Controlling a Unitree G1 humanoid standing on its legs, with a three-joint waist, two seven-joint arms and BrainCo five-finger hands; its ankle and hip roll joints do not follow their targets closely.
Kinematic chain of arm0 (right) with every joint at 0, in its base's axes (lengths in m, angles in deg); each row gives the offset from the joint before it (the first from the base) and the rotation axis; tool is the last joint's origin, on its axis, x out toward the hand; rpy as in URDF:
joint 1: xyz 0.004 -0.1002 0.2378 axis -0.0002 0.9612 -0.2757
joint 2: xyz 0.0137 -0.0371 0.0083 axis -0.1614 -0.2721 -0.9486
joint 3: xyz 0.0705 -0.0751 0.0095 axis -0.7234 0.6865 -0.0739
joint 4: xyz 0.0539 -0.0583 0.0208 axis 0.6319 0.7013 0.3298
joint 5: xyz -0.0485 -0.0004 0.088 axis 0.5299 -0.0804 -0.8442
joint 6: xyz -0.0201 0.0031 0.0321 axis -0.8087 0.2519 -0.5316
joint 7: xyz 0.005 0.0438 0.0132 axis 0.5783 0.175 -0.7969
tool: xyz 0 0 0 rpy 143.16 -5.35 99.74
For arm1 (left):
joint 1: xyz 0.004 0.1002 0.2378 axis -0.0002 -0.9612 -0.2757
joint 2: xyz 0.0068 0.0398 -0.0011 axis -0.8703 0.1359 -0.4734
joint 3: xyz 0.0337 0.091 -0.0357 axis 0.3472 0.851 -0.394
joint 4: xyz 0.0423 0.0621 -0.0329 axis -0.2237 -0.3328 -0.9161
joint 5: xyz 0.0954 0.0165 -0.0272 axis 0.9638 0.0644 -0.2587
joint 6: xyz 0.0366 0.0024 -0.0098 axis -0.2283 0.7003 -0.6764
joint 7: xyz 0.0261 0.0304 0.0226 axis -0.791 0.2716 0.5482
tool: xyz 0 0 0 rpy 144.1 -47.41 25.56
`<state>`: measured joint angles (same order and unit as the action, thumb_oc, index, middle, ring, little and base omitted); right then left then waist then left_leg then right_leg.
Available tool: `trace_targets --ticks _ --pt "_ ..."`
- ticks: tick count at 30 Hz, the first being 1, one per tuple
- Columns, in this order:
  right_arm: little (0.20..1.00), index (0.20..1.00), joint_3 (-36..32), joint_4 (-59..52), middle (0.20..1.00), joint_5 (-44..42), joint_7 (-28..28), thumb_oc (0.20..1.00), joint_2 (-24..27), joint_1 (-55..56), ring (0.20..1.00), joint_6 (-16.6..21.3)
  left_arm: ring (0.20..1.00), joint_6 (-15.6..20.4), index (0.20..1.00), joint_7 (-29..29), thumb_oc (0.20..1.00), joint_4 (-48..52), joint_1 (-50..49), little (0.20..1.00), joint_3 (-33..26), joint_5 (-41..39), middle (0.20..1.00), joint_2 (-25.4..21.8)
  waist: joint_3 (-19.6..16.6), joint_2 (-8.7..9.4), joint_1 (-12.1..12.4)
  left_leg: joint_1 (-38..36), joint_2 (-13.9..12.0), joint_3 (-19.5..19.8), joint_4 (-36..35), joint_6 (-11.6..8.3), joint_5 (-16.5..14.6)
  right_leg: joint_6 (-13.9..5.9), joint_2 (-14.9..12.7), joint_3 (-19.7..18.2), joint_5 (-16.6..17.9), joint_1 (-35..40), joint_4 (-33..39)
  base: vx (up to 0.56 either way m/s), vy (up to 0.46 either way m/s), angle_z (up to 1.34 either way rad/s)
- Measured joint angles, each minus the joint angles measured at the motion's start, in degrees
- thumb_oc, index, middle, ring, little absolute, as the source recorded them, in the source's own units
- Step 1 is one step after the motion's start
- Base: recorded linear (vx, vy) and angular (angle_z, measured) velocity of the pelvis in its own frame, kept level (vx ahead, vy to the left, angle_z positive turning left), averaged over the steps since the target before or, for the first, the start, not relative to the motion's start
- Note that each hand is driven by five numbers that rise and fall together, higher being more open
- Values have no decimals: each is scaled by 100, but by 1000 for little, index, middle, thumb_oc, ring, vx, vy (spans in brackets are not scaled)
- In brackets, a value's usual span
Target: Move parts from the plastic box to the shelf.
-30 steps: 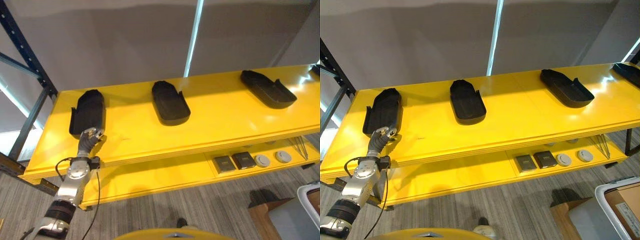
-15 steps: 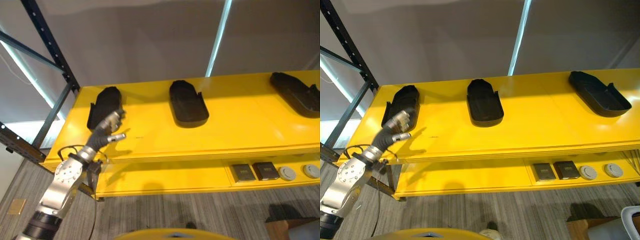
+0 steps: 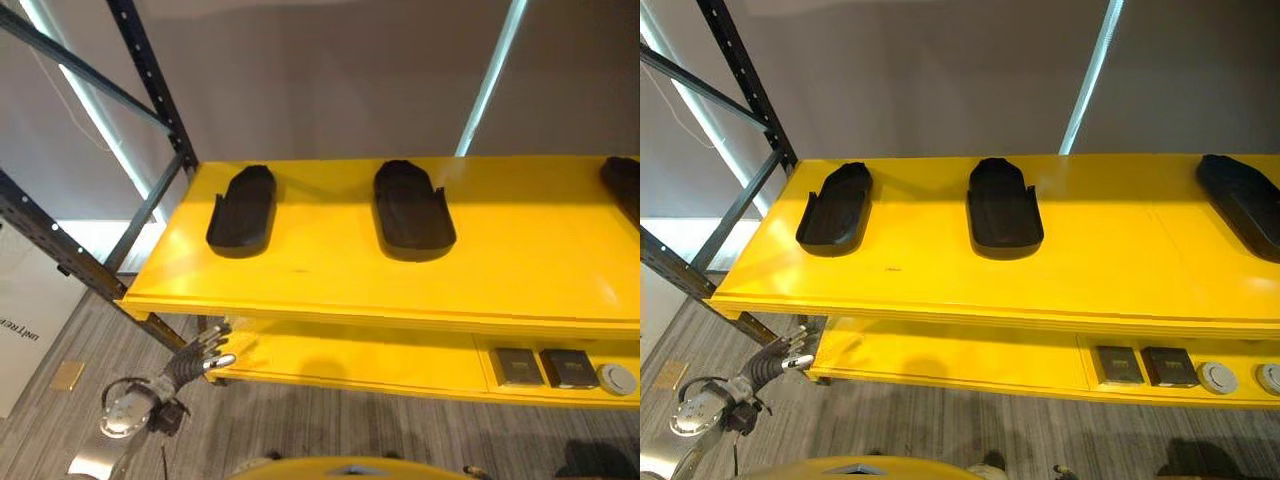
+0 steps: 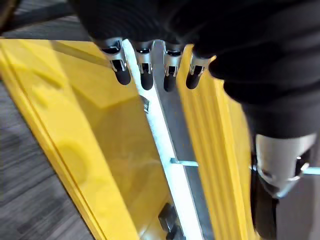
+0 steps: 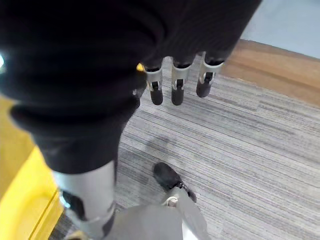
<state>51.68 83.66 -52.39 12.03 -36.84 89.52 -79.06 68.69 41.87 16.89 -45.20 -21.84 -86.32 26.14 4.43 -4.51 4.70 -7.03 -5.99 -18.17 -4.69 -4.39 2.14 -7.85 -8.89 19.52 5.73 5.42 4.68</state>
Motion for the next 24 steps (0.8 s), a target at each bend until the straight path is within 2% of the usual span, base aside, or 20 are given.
trace_targets --ticks 3,9,12,15,20,24 --pt "1000 1000 -2 3 1000 -4 37 1000 2 1 1000 -4 1000 -61 1000 -184 1000 -553 -169 1000 0 1 1000 168 4 18 9 -3 5 62 9 2 2 -8 -6 48 -17 44 -1 -11 -3 10" --pt "1000 1000 -5 62 1000 -2 120 1000 -1 13 1000 -98 1000 72 1000 -572 1000 -3368 -232 1000 -8 666 1000 1290 -3 30 -42 27 -1 87 -19 35 -29 -2 -5 68 -36 31 -2 2 -5 2" --pt "1000 1000 -9 242 1000 14 111 1000 -38 -15 1000 -105 1000 268 1000 -856 1000 -4956 -16 1000 -274 701 1000 1892 -34 81 -61 38 -2 101 -19 36 -30 5 -4 71 -49 32 -3 14 -12 3" --pt "1000 1000 -1 400 1000 25 61 1000 -191 -19 1000 -171 1000 398 1000 -1054 1000 -5817 186 1000 -293 857 1000 2093 -73 197 -71 48 -27 106 -16 34 -33 39 6 71 -122 -23 -94 24 -37 1" --pt "1000 1000 0 570 1000 26 -196 1000 -422 -47 1000 -349 1000 547 1000 -1397 1000 -5771 593 1000 -268 1020 1000 2124 -142 328 -175 99 -46 98 14 50 -16 28 -22 15 -259 -235 -427 0 -1 -1" --pt "1000 1000 17 653 1000 25 -400 1000 -534 -112 1000 -348 1000 618 1000 -1540 1000 -5584 998 1000 -246 979 1000 2170 -146 334 -276 132 -47 92 91 65 -61 15 -55 -17 -312 -289 -553 5 2 -2"
